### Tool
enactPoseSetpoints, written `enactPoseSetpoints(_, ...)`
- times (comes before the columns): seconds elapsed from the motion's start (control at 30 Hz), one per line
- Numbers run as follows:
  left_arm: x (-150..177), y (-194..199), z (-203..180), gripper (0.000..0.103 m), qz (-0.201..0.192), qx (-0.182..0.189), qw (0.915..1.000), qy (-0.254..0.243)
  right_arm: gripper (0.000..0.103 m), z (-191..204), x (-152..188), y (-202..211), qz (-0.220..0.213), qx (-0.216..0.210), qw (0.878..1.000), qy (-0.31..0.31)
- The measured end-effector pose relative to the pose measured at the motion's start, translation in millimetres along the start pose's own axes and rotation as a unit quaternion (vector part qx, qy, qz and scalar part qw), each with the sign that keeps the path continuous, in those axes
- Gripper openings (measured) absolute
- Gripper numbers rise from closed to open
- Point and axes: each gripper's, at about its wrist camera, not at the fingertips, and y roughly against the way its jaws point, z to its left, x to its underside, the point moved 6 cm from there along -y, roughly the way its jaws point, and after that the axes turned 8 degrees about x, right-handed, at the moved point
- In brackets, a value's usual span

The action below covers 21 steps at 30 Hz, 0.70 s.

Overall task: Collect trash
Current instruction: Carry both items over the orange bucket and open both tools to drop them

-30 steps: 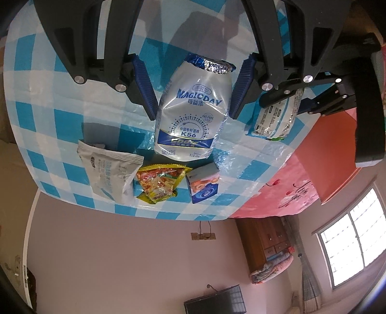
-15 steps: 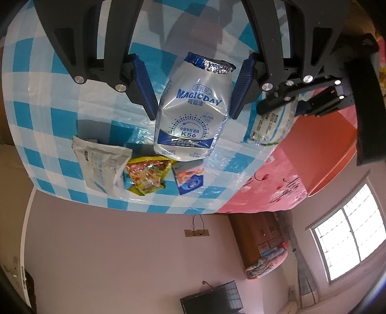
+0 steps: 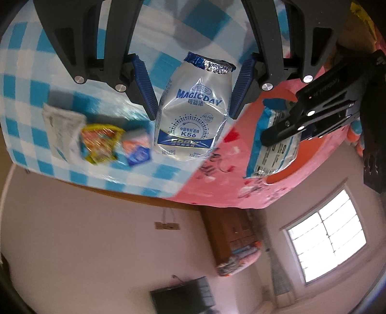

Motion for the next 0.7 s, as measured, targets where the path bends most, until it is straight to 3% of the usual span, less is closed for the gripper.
enactPoseSetpoints(0.33, -26.7, 48.7, 95.3, 0.039, -0.055, -0.078, 0.9933, 0.065, 0.061, 101.5, -50.2, -14.2, -0.005, -0.081, 0.994, 0.067)
enactPoseSetpoints(0.53, -20.8, 51.7, 143.9, 0.039, -0.057, -0.109, 0.9860, 0.113, 0.061, 148.9, -64.5, -32.6, 0.001, -0.114, 0.989, 0.093)
enactPoseSetpoints(0.7, -9.0, 39.5, 164.6, 0.039, -0.045, -0.104, 0.9826, 0.147, 0.062, 172.7, -71.0, -51.4, 0.009, -0.126, 0.987, 0.101)
